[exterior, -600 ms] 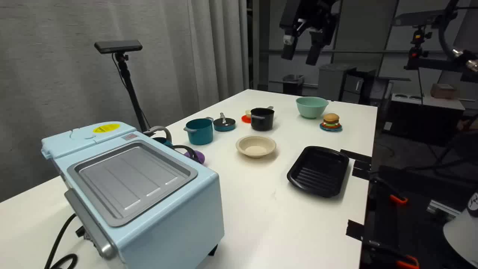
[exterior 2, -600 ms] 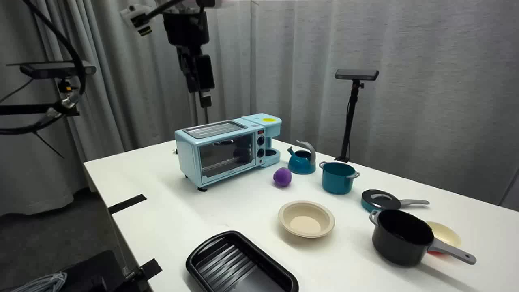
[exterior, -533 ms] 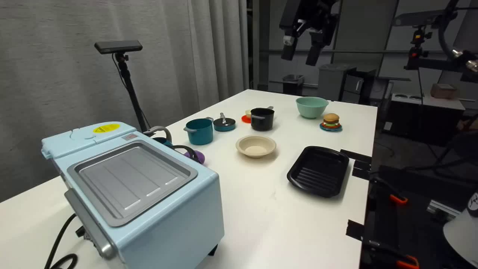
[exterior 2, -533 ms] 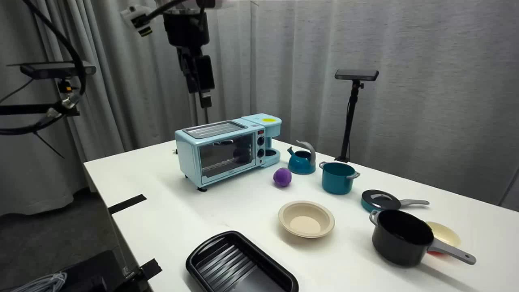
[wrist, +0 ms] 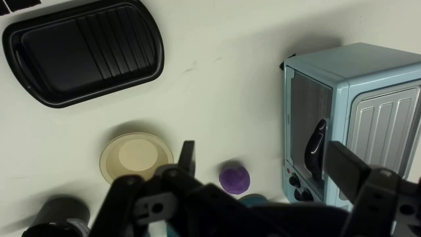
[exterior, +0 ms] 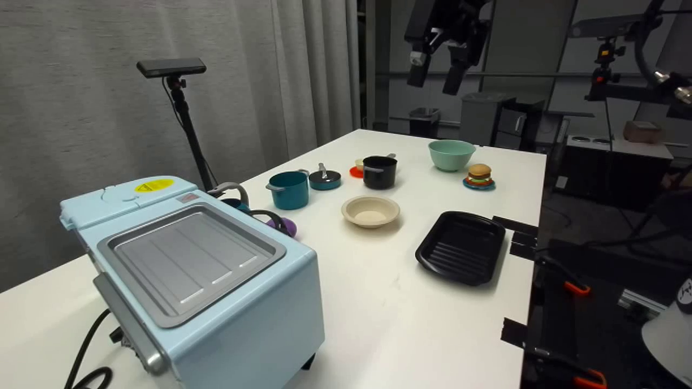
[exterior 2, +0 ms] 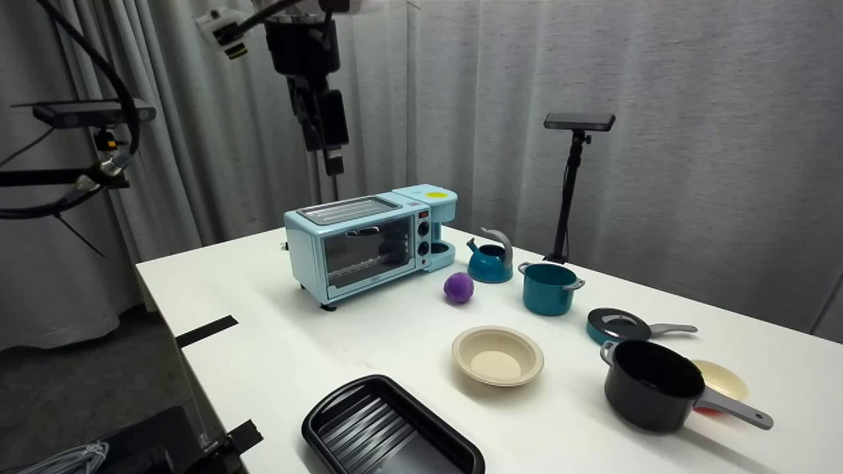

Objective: Put the purple plushy on the cream colored plate

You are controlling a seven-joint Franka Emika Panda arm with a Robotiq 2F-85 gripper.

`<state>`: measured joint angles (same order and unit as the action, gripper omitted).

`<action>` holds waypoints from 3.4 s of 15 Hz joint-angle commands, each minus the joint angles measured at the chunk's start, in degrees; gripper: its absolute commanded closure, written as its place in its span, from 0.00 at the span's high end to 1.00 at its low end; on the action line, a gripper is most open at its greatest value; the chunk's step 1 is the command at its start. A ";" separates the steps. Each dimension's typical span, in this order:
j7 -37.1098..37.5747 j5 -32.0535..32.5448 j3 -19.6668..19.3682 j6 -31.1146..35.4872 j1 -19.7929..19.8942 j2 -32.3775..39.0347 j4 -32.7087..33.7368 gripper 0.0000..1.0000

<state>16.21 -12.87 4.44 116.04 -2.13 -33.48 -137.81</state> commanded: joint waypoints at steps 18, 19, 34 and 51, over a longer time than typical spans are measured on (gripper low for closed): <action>6.23 2.23 4.81 9.52 0.49 17.04 8.22 1.00; 7.52 3.24 5.59 10.70 0.45 20.20 10.24 1.00; 10.63 10.29 0.92 24.34 -3.67 58.67 37.96 1.00; 11.97 11.03 -8.55 37.35 -9.79 80.39 50.88 0.72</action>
<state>27.88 -1.61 -1.72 153.89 -10.56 43.56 -91.61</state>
